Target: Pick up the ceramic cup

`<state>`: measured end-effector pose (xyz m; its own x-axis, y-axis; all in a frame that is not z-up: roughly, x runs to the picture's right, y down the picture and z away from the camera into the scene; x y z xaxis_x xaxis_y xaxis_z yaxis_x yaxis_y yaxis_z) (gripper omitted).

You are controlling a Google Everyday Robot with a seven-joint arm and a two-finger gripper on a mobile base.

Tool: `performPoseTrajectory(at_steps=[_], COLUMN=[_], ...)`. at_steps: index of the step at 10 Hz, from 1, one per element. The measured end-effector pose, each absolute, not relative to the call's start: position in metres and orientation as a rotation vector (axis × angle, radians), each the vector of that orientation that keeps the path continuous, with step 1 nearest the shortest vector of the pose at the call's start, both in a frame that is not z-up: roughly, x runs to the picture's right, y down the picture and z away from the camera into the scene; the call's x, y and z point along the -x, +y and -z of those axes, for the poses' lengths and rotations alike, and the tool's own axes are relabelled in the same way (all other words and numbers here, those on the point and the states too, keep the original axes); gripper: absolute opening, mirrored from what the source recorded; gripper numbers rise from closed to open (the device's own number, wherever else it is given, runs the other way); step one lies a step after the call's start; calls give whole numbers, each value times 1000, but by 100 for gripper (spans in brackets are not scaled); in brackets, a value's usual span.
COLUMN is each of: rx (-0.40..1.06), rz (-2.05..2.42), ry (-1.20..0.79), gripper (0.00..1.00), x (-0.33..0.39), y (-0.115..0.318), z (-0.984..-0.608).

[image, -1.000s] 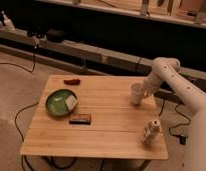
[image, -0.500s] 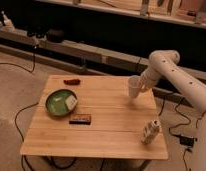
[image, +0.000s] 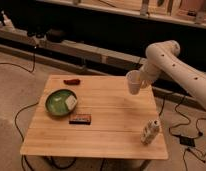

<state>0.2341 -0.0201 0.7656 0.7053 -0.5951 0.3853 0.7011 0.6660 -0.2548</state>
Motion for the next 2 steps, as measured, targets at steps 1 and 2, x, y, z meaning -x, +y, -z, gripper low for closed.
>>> performPoseTrajectory(at_steps=[1,2], rx=[400,401], rz=[731,728], ry=[-292,-292], gripper=[0,0], x=[-232,-234], y=[-21,-20], z=[-759,-759])
